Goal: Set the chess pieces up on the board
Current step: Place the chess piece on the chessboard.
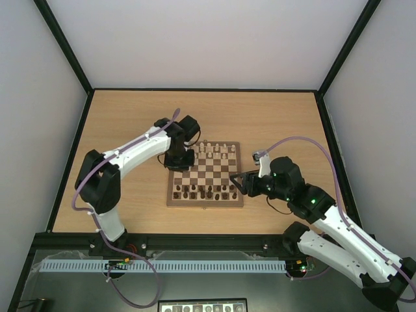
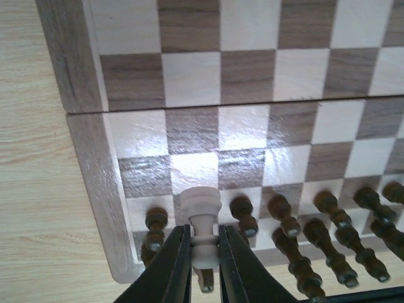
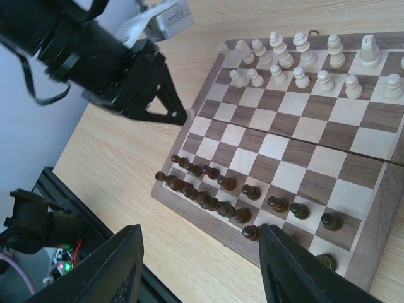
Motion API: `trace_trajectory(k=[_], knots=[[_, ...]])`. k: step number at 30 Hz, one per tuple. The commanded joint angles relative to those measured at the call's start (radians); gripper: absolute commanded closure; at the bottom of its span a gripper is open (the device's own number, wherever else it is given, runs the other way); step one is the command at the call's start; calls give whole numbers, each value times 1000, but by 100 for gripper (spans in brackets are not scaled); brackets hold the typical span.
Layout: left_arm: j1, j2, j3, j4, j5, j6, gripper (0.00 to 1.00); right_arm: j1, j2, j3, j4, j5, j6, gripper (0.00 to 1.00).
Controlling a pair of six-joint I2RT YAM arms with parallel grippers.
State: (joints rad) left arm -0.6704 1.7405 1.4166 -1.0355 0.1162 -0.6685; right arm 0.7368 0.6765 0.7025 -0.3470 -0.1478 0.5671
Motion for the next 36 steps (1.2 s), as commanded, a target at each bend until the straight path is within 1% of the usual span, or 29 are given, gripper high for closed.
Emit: trace_trajectory(k=[1, 10, 20, 27, 36], knots=[[61, 50, 74, -98, 61, 46, 92, -2, -19, -16, -23, -48, -35, 48], [154, 173, 135, -78, 138, 81, 92, -4, -11, -20, 0, -99, -52, 49], [210, 296, 278, -148, 126, 126, 91, -4, -16, -27, 9, -122, -56, 49], [240, 334, 313, -164, 124, 146, 90, -4, -18, -29, 12, -123, -56, 49], [249, 392, 387, -203, 98, 165, 89, -4, -27, -29, 12, -124, -55, 49]])
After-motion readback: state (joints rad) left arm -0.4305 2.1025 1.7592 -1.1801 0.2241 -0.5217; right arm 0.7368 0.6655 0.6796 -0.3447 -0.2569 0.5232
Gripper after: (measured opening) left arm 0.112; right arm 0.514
